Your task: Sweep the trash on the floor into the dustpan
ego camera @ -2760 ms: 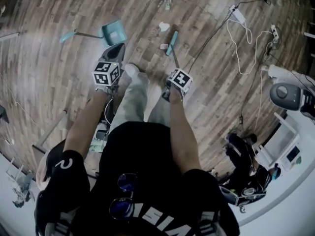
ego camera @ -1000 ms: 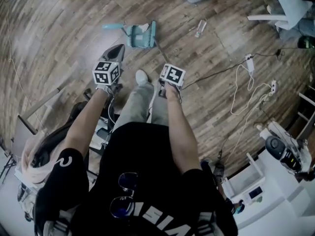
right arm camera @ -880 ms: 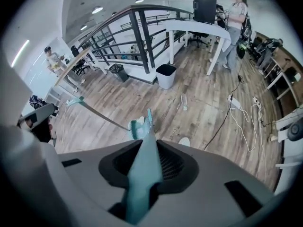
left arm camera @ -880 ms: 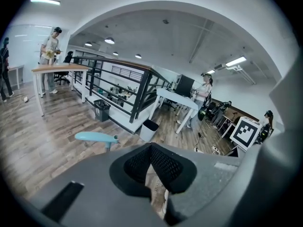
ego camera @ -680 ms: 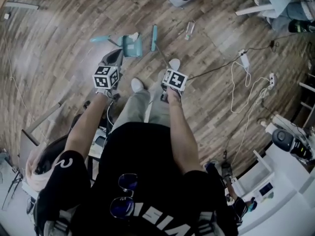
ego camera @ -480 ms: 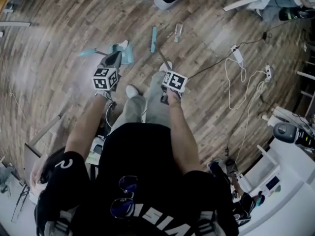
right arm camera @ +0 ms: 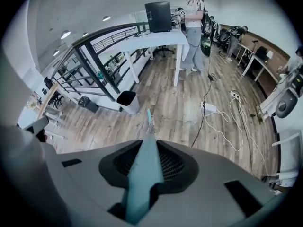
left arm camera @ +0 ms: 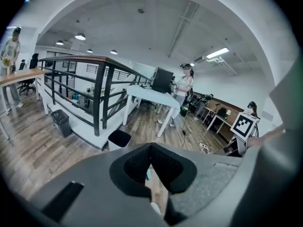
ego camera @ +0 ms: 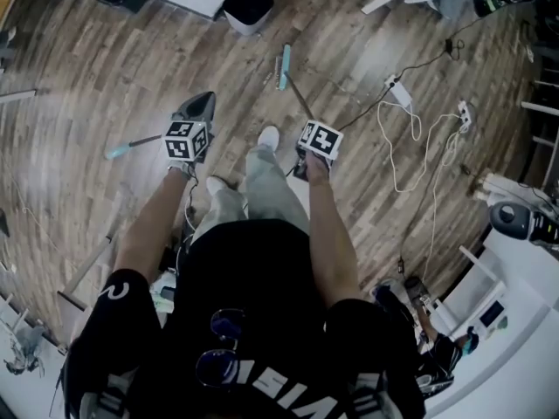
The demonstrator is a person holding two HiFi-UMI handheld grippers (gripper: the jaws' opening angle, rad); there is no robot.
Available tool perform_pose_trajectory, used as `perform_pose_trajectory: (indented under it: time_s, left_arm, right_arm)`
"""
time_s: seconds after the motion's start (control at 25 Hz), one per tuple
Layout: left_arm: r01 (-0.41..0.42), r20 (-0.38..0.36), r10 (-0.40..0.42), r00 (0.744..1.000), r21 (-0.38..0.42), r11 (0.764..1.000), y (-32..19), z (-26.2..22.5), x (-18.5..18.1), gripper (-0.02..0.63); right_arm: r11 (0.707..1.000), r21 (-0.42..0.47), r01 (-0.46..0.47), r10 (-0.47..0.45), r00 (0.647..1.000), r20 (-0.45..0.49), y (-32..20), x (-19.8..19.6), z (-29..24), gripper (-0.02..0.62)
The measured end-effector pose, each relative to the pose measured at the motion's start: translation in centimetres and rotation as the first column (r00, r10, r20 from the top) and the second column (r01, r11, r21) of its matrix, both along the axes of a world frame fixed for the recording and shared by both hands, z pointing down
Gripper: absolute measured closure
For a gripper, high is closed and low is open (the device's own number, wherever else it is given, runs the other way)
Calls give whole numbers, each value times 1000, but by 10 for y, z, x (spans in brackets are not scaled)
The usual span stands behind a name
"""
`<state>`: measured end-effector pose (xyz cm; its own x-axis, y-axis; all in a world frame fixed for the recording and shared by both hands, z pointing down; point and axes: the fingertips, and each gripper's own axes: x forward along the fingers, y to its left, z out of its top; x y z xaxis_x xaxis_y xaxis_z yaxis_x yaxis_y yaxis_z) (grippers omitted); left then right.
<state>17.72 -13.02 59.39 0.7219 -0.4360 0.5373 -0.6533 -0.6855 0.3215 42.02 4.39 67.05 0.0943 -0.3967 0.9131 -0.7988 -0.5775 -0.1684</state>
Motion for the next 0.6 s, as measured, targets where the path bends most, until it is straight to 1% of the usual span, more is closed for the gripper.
perform_pose_trajectory:
  time_s: [0.12,0.28,0.36,0.48,0.52,0.6]
  left_arm:
    - [-19,2,19,1000,4,1000,-18,-4,46,607]
    - [-22,12,22,1000,-3,1000,-40,-2,90,607]
    - [-11,15,11,1000,-12,1000,-50,1,103,607]
    - [3,29,-2,1000,-23,1000,-61,6,118,607]
    - [6,34,-5,999,-25,1000,-64,8,122,607]
    - [17,45,-15,999,-31,999,-71,13,127,607]
  right_arm:
    - [997,-69,-28,26,999,-31,-2,55,0,512]
    - [995,-87,-42,39,998,-41,-20,109,9,512]
    - [993,-111,-43,37,998,-53,-25,129,17,512]
    - [995,-100,-19,14,999,-45,-45,152,32,512]
    - [992,-125,-14,6,998,-62,-46,163,37,512]
    - [976,-217,-14,-11,994,-111,-37,183,48,512]
